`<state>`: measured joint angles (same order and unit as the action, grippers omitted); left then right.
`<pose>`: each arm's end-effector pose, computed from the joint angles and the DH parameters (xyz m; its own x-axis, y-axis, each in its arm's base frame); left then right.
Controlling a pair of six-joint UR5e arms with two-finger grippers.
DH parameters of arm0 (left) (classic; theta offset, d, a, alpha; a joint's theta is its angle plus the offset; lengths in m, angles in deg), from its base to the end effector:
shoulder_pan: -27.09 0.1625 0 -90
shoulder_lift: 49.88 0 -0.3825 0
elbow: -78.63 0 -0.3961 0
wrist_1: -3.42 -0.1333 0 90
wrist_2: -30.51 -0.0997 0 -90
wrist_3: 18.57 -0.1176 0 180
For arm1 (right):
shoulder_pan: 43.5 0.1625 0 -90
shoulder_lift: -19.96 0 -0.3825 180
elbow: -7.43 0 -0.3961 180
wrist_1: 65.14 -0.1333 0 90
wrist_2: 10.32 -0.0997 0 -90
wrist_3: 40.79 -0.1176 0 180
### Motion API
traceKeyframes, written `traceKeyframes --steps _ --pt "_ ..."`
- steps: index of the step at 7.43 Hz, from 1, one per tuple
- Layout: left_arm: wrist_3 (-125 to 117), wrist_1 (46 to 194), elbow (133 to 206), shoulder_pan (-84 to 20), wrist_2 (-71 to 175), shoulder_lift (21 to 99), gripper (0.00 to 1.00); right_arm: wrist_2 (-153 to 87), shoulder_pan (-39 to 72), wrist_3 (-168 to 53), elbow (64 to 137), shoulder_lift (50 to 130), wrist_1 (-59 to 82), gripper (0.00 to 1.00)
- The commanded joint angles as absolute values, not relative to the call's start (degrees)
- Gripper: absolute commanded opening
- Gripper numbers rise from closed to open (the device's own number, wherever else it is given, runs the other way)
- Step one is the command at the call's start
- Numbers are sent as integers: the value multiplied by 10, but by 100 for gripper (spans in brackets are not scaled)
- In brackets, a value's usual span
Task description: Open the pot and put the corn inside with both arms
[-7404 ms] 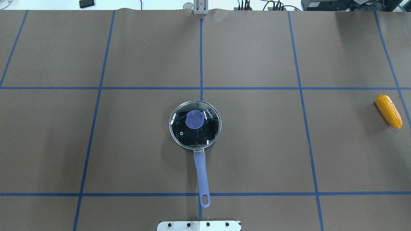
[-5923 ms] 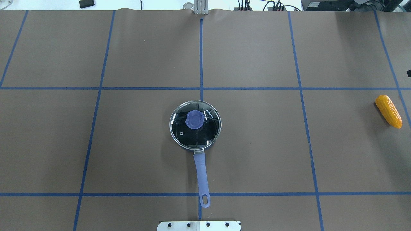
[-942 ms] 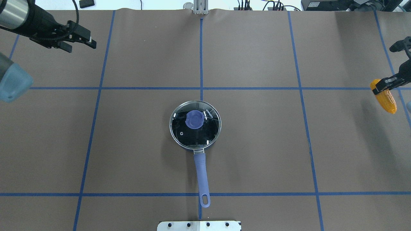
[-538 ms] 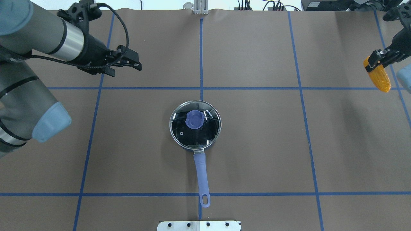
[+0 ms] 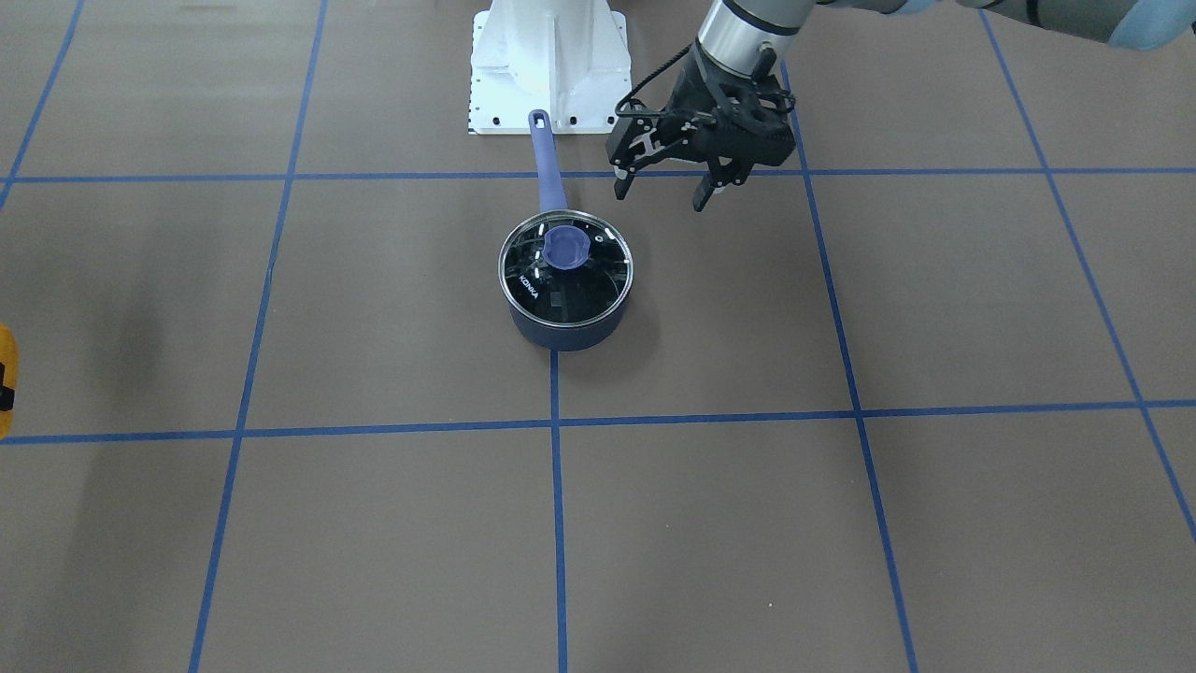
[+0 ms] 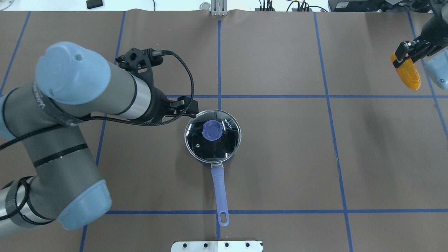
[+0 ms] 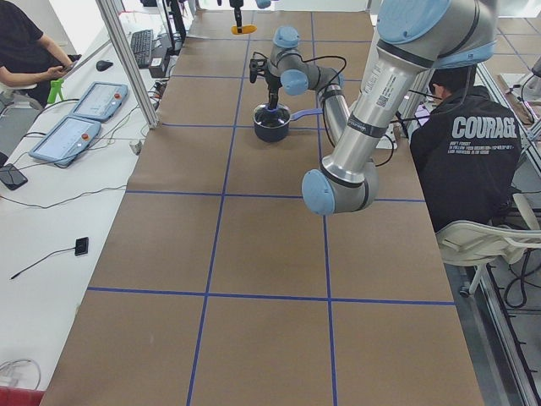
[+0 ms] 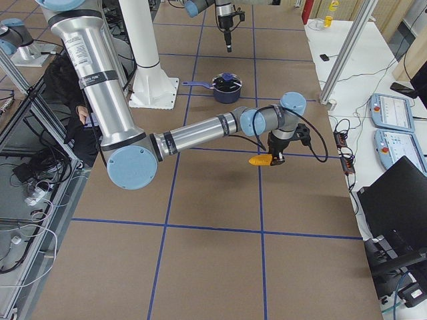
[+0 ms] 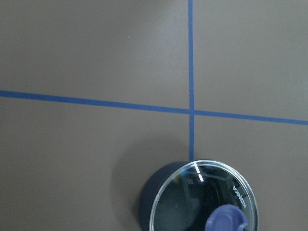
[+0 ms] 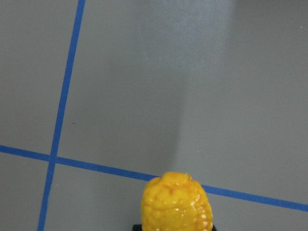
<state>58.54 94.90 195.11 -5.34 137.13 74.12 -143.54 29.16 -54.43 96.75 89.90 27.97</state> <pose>0.4153 -0.3820 0.0999 0.4539 -0.0351 -0.8904 0.2047 0.9766 0.0658 -0.1358 -0.6119 0.4447 0.6879 -0.1730 0.7049 0.1275 0.9849 0.1172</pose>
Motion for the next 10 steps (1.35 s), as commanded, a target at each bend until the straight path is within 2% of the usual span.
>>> traceKeyframes --steps 1,5,10 --pt "613 934 1920 -8 1331 787 98 -1440 294 -545 965 887 287 45" --pt "612 944 1821 -1 1308 841 98 -1445 294 -545 965 887 287 45" --pt "547 946 1767 -5 1301 856 98 -1456 297 -551 967 883 288 45"
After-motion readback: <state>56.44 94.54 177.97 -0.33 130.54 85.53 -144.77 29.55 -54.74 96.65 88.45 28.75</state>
